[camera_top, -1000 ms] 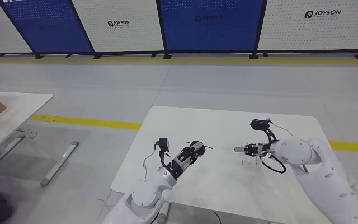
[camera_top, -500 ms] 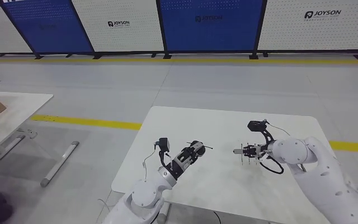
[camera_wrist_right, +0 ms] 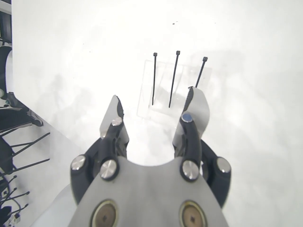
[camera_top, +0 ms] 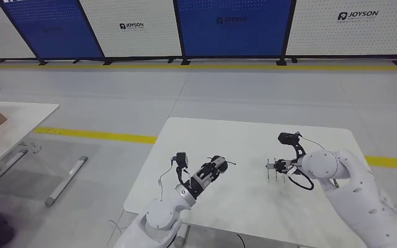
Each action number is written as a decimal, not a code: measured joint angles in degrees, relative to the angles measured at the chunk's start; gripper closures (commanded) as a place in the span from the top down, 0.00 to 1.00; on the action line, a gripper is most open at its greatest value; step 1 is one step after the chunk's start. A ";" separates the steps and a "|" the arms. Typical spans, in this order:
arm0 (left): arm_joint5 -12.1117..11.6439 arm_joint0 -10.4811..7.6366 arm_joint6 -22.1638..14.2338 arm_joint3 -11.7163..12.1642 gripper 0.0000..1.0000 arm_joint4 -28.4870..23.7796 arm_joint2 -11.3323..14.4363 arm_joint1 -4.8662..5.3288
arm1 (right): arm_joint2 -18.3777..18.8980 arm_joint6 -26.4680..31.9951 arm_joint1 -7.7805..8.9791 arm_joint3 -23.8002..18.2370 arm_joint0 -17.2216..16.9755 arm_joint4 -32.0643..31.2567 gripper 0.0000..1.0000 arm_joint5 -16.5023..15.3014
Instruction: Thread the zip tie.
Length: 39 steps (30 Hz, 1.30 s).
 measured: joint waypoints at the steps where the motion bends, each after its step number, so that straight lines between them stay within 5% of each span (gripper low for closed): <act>1: 0.00 0.00 0.00 0.00 0.00 0.00 0.00 0.00 | -0.40 -0.11 -0.19 0.59 0.28 -0.27 0.49 0.62; 18: 0.00 0.00 0.00 0.00 0.00 0.00 0.00 0.00 | -4.32 -0.55 -2.95 8.47 4.31 -0.22 0.41 3.69; 32: 0.00 0.00 0.00 0.00 0.00 0.00 0.00 0.00 | -5.78 -0.50 -4.53 11.66 6.20 -0.79 0.34 4.60; 39: 0.00 0.00 0.00 0.00 0.00 0.00 0.00 0.00 | -4.07 -1.05 -4.14 10.02 5.17 -1.27 0.34 4.63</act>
